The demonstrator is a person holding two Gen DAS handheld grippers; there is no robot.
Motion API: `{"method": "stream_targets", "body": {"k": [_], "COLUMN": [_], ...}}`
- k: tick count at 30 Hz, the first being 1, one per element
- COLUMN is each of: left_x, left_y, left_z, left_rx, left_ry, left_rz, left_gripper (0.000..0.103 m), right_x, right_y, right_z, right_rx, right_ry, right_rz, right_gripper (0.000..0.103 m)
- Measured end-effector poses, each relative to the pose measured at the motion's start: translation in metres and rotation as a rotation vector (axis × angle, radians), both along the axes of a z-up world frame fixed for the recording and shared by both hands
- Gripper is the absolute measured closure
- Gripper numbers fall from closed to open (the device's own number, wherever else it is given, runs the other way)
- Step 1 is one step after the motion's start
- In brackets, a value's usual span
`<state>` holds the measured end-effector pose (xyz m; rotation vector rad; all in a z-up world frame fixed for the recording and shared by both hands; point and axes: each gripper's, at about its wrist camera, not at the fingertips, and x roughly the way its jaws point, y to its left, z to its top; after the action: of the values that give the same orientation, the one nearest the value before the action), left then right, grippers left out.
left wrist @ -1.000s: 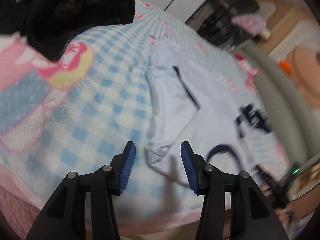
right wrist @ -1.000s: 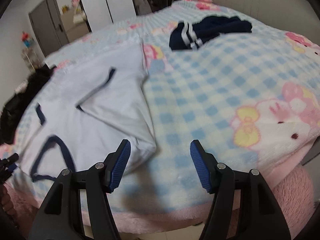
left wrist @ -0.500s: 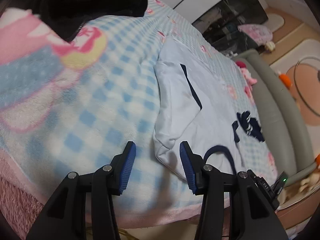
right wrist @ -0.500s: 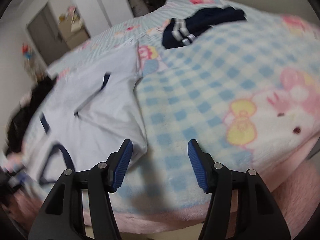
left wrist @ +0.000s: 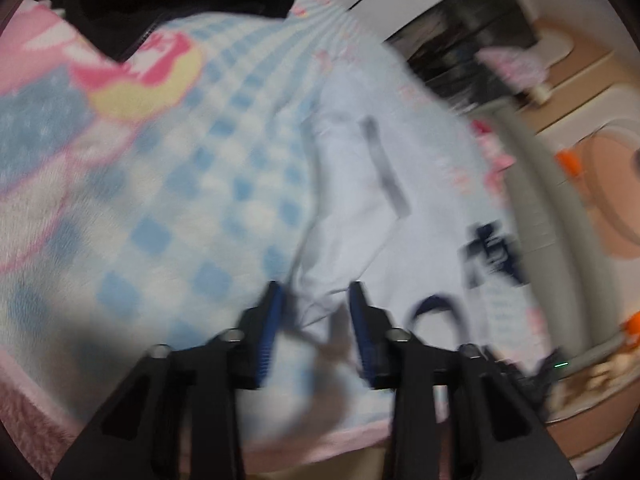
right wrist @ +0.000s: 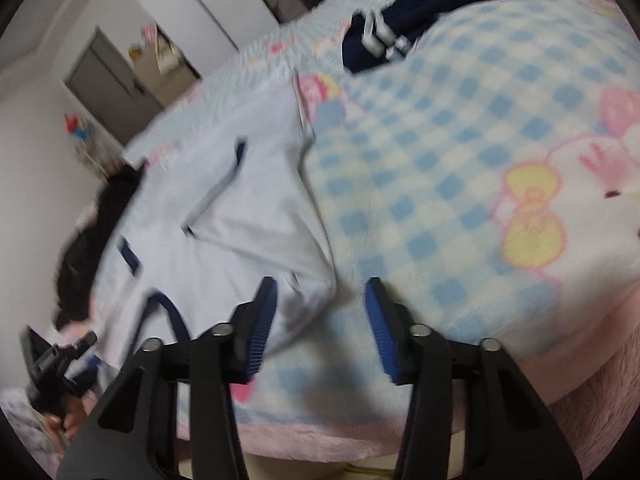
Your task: Fold clothes
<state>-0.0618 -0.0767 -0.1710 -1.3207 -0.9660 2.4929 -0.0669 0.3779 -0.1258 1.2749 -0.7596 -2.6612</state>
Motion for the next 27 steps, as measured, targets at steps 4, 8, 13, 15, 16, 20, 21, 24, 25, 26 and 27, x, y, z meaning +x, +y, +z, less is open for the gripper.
{"method": "stream_targets", "body": {"k": [4, 8, 13, 15, 16, 20, 21, 24, 25, 26, 27], "left_x": [0.003, 0.001, -0.002, -0.005, -0.006, -0.011, -0.01, -0.006, -0.005, -0.006, -0.007], "left_y": [0.005, 0.002, 0.0, 0.001, 0.002, 0.004, 0.004, 0.002, 0.002, 0.001, 0.001], "left_z": [0.009, -0.001, -0.004, -0.003, -0.003, -0.001, -0.004, -0.011, -0.015, -0.019, -0.023], "left_rx": [0.022, 0.032, 0.045, 0.037, 0.032, 0.015, 0.01, 0.035, 0.053, 0.067, 0.083], "left_ry": [0.055, 0.008, 0.022, 0.033, 0.038, 0.06, 0.051, 0.044, 0.038, 0.028, 0.024], "left_rz": [-0.022, 0.005, -0.005, -0.009, -0.011, -0.02, -0.009, 0.042, 0.053, 0.06, 0.075], "left_gripper": [0.079, 0.079, 0.077, 0.08, 0.08, 0.08, 0.08, 0.078, 0.076, 0.075, 0.075], "right_x": [0.001, -0.008, -0.011, -0.007, -0.004, -0.008, -0.01, -0.01, -0.011, -0.013, -0.014], "right_y": [-0.011, -0.016, -0.016, -0.018, -0.02, -0.03, -0.034, -0.027, -0.026, -0.027, -0.027], "right_z": [0.003, -0.01, -0.015, -0.008, -0.004, -0.006, -0.009, -0.018, -0.02, -0.022, -0.024], "right_rx": [-0.005, 0.04, 0.002, 0.005, 0.007, 0.057, 0.075, 0.027, 0.016, 0.014, 0.012], "right_ry": [0.025, -0.031, -0.039, 0.006, 0.032, 0.024, 0.007, -0.024, -0.027, -0.03, -0.033], "right_rz": [0.051, 0.026, 0.0, -0.015, -0.024, -0.001, 0.013, -0.01, -0.008, -0.001, 0.006], "right_gripper": [0.077, 0.077, 0.073, 0.076, 0.077, 0.077, 0.077, 0.074, 0.072, 0.066, 0.063]}}
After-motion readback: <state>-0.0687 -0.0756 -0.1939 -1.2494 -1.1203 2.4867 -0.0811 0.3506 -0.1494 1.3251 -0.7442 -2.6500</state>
